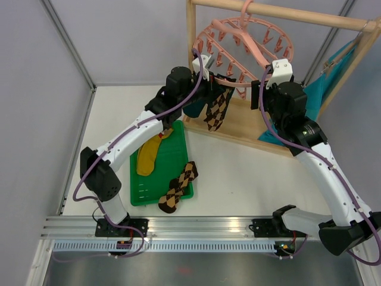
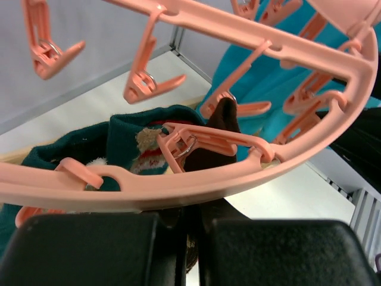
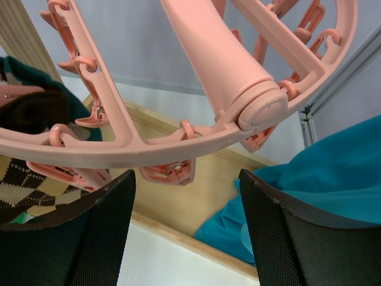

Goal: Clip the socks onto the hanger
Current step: Open the clamp at the hanger.

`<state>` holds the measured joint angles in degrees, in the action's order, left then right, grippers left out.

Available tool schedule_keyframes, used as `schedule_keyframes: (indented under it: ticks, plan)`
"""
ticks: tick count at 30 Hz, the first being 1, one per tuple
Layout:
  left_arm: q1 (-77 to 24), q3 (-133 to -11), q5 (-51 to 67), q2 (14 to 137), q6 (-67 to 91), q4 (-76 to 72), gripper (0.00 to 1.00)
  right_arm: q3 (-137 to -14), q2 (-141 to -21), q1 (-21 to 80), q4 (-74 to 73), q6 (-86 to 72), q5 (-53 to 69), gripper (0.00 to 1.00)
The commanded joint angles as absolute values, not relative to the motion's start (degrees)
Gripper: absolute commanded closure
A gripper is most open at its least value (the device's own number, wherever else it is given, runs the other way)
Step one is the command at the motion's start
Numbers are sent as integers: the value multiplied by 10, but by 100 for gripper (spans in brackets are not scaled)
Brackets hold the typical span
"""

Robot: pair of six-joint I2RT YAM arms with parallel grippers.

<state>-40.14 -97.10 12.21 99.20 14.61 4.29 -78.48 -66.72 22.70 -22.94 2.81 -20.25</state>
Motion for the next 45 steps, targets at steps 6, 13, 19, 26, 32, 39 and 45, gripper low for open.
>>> schedule_keyframes:
  ticks: [6, 13, 19, 26, 32, 39, 45]
  plan:
    - [-381, -1018, 95, 988, 158, 54, 98, -824, -676, 223, -207, 12, -143, 23]
    - [-371, -1017, 94, 973, 152, 65, 98, -845, -705, 223, -205, -13, -95, 23]
    - [-359, -1019, 111, 968, 156, 66, 98, -862, -717, 223, -213, -12, -88, 23]
    - [-356, -1023, 119, 965, 156, 69, 98, -864, -720, 223, -207, -17, -76, 26]
    - [-356, -1025, 124, 963, 155, 69, 98, -859, -722, 223, -194, -9, -83, 33]
    - [-355, -1026, 131, 962, 155, 69, 98, -854, -729, 223, -178, -9, -76, 34]
    - [-355, -1027, 133, 962, 151, 73, 98, -848, -729, 223, -162, -9, -75, 37]
